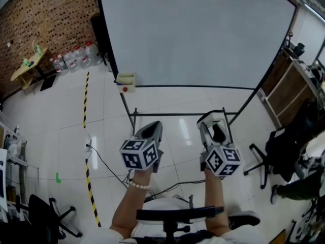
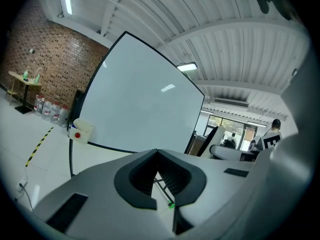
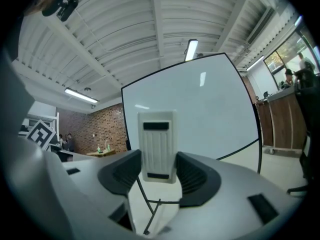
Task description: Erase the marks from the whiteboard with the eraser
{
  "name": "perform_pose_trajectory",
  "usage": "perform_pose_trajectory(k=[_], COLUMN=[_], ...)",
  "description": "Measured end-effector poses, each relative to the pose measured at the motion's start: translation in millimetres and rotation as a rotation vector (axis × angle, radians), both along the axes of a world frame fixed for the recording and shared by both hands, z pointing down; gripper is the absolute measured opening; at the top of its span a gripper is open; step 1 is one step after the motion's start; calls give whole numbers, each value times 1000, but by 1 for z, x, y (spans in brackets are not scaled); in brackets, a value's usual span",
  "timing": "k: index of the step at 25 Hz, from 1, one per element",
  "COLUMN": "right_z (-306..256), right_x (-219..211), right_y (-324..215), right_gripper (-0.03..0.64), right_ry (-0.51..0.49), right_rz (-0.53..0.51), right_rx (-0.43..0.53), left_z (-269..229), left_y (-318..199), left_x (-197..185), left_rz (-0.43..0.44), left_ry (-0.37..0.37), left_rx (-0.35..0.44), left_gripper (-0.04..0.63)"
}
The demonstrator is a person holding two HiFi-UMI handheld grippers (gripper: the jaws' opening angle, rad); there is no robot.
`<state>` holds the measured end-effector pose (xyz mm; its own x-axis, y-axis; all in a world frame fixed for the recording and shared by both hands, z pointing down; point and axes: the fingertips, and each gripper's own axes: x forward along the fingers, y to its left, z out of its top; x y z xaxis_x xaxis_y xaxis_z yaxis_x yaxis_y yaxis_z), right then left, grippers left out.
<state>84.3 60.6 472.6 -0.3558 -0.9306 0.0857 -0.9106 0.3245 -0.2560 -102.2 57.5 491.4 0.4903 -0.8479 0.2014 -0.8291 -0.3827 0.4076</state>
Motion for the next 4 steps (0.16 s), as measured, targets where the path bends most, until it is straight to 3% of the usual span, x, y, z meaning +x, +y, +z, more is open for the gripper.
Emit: perform_pose_trajectory(k=[4], right_z=[-3], right_x=[-12], right_y=[-1], right_gripper=[248], right_ry=[6], right_rz=[-4], right_rx=[2], left_z=[-2], left_y=[-2], left_x=[-13], left_rz=[-4], left_ry=[37], left_rx=[-6], left_gripper=[-10])
